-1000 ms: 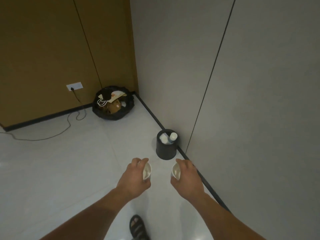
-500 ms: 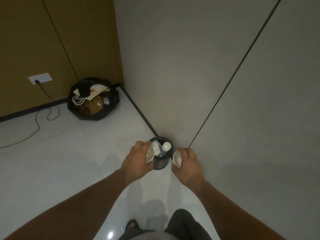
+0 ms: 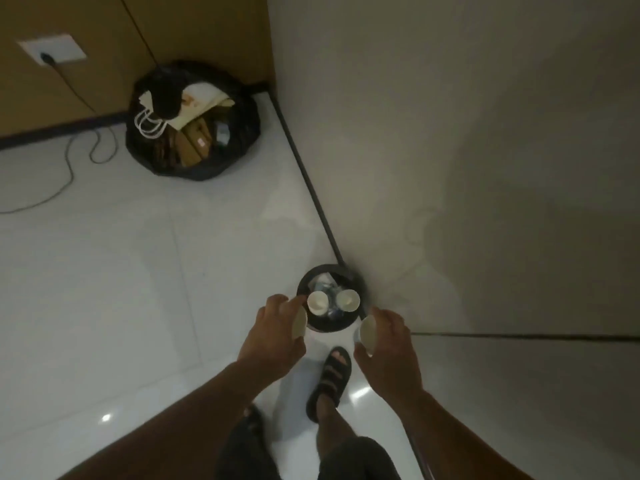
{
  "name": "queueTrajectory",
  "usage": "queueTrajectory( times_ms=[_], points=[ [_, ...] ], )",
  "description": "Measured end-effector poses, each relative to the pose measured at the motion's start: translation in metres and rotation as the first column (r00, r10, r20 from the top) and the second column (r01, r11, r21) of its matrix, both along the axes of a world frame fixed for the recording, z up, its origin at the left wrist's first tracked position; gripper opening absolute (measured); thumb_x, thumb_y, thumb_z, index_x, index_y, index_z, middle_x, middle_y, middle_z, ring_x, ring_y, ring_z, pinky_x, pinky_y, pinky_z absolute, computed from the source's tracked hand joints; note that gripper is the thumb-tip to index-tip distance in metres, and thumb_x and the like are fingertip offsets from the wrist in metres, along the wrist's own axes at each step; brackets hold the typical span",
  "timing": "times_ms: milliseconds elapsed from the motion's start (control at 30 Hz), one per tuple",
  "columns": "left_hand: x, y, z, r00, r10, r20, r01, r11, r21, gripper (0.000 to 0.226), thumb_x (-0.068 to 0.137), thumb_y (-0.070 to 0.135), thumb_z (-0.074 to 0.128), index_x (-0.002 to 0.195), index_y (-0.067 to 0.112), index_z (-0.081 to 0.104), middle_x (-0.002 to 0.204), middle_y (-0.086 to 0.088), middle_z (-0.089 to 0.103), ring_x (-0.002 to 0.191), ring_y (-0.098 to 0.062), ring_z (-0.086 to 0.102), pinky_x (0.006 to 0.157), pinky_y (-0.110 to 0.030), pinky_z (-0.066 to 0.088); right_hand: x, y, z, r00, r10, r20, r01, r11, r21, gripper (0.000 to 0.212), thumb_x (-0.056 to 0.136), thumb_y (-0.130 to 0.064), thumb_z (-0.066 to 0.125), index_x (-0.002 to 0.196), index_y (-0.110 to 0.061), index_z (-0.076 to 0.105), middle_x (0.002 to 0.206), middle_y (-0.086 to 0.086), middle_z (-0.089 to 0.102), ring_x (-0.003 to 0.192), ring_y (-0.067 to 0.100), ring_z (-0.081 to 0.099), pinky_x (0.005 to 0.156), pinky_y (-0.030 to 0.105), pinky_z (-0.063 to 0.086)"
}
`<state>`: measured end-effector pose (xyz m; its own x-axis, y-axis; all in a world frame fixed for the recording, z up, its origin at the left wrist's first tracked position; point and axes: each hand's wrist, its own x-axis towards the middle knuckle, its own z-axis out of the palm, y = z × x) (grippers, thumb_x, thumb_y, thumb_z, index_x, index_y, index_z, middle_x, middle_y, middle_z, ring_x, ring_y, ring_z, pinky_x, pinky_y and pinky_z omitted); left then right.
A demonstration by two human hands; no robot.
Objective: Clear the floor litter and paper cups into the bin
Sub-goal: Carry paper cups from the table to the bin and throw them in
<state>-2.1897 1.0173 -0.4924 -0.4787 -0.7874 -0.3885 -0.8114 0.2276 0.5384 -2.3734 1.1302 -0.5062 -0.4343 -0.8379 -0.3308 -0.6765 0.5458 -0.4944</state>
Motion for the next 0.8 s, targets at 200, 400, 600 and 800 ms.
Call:
queueTrajectory(
  times_ms=[200, 400, 600, 800],
  points=[
    [-0.046, -0.037, -0.136, 0.996, 0.070, -0.058, -0.069, 0.997, 0.020, 0.064, 0.079, 0.024, 0.074, 0.135, 0.025, 0.043, 0.130, 0.000, 0.044, 0.104, -0.006, 0.041, 0.074, -0.005, 0.028, -0.041, -0.053, -0.131, 0.999, -0.052, 0.004, 0.052, 0.999, -0.007, 0.070, 0.081, -0.031, 0.077, 0.141, -0.017, 0.042, 0.137, 0.008, 0.049, 0.121, 0.025, 0.052, 0.085, 0.022, 0.045],
    [-0.085, -0.055, -0.281, 0.990, 0.093, -0.107, -0.083, 0.992, 0.090, 0.061, 0.080, 0.018, 0.070, 0.130, 0.029, 0.037, 0.129, 0.001, 0.037, 0.104, -0.007, 0.034, 0.074, -0.014, 0.031, -0.058, -0.069, -0.267, 0.992, -0.122, 0.019, 0.123, 0.990, -0.069, 0.074, 0.079, -0.027, 0.080, 0.138, -0.026, 0.035, 0.136, 0.010, 0.047, 0.115, 0.027, 0.055, 0.077, 0.018, 0.043],
    [-0.096, -0.047, -0.363, 0.996, 0.005, -0.094, 0.004, 0.996, 0.091, 0.061, 0.077, 0.012, 0.070, 0.130, 0.021, 0.041, 0.131, -0.007, 0.038, 0.119, -0.027, 0.040, 0.086, -0.027, 0.037, -0.060, -0.077, -0.352, 0.994, -0.106, -0.017, 0.105, 0.993, -0.055, 0.079, 0.077, -0.029, 0.081, 0.143, -0.023, 0.037, 0.141, 0.009, 0.042, 0.121, 0.026, 0.052, 0.078, 0.004, 0.029],
    [-0.095, -0.034, -0.386, 0.993, -0.103, -0.064, 0.105, 0.994, 0.037, 0.081, 0.070, 0.037, 0.079, 0.139, 0.015, 0.042, 0.141, -0.018, 0.041, 0.134, -0.042, 0.031, 0.107, -0.055, 0.031, -0.047, -0.072, -0.389, 0.998, -0.066, -0.014, 0.065, 0.998, -0.023, 0.102, 0.074, -0.038, 0.083, 0.151, -0.031, 0.016, 0.155, 0.012, 0.024, 0.135, 0.033, 0.039, 0.098, 0.027, 0.037]
  ],
)
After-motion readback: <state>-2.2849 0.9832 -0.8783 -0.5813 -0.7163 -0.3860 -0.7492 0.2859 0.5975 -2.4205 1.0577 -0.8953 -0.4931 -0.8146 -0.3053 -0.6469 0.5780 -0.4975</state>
